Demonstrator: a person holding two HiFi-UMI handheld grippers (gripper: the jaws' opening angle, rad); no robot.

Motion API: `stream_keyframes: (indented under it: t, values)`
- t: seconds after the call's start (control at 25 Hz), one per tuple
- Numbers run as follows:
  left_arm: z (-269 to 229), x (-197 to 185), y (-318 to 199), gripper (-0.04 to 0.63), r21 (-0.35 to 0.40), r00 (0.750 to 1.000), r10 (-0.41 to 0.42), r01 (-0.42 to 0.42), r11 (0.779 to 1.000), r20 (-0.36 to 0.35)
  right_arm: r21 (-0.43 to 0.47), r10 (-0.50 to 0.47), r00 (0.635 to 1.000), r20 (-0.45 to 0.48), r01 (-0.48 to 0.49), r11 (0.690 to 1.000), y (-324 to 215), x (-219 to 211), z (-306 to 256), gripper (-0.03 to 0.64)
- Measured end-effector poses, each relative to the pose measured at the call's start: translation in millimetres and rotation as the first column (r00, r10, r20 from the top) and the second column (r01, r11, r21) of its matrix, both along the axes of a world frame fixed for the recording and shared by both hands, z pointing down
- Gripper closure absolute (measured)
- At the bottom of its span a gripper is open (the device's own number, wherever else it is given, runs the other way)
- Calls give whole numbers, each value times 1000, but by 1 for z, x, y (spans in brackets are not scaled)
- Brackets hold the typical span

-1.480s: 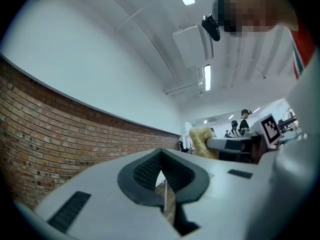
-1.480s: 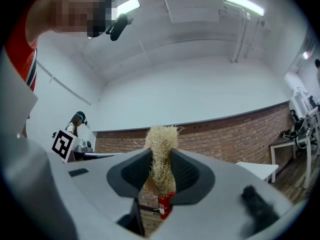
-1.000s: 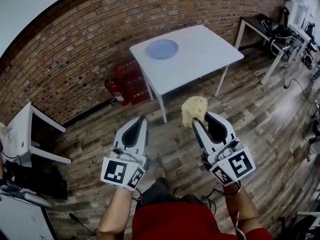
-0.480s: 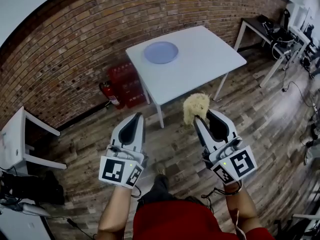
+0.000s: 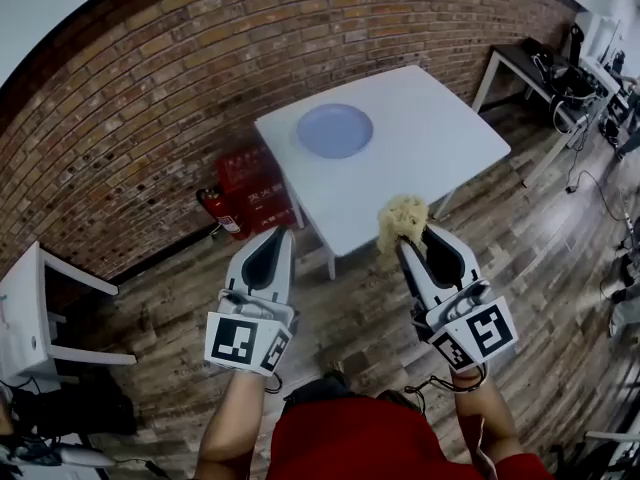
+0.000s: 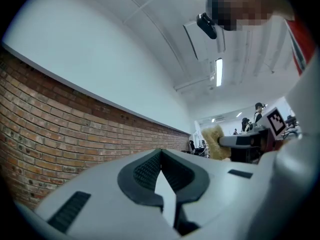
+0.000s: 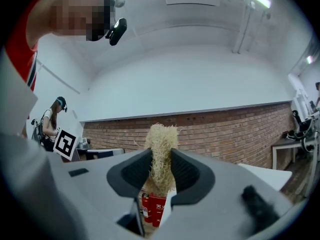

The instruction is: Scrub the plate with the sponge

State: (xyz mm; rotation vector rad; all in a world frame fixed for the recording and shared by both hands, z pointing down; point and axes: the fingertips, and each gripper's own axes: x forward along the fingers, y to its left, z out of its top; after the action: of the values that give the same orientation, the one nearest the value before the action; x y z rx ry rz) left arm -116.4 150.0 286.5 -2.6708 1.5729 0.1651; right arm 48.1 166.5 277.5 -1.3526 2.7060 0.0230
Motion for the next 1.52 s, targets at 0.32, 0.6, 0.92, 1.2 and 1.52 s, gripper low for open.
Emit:
stream_keyframes:
  t: [0.32, 0.6, 0.92, 1.2, 1.52]
  values:
    - [9, -29, -86, 581, -22, 1000, 26, -26, 999, -14, -22, 42, 999, -30, -42, 999, -73, -25, 7, 497]
    - [23, -36, -136, 581, -52, 1000, 20, -21, 998, -16, -36, 52, 997, -54, -54, 998, -121, -29, 14, 497]
    - [31, -33, -201, 581, -62, 1000, -24, 25, 998, 6, -33, 9, 999, -51, -10, 999, -194, -33, 21, 497]
    - [48, -12, -278, 581, -98, 996, -81, 85, 992, 45, -37, -22, 998, -67, 19, 999, -276, -9, 34, 497]
    - [77, -9, -359, 580, -198, 980, -191, 197, 960, 47, -64, -103, 989, -103, 97, 993, -373, 2, 43, 497]
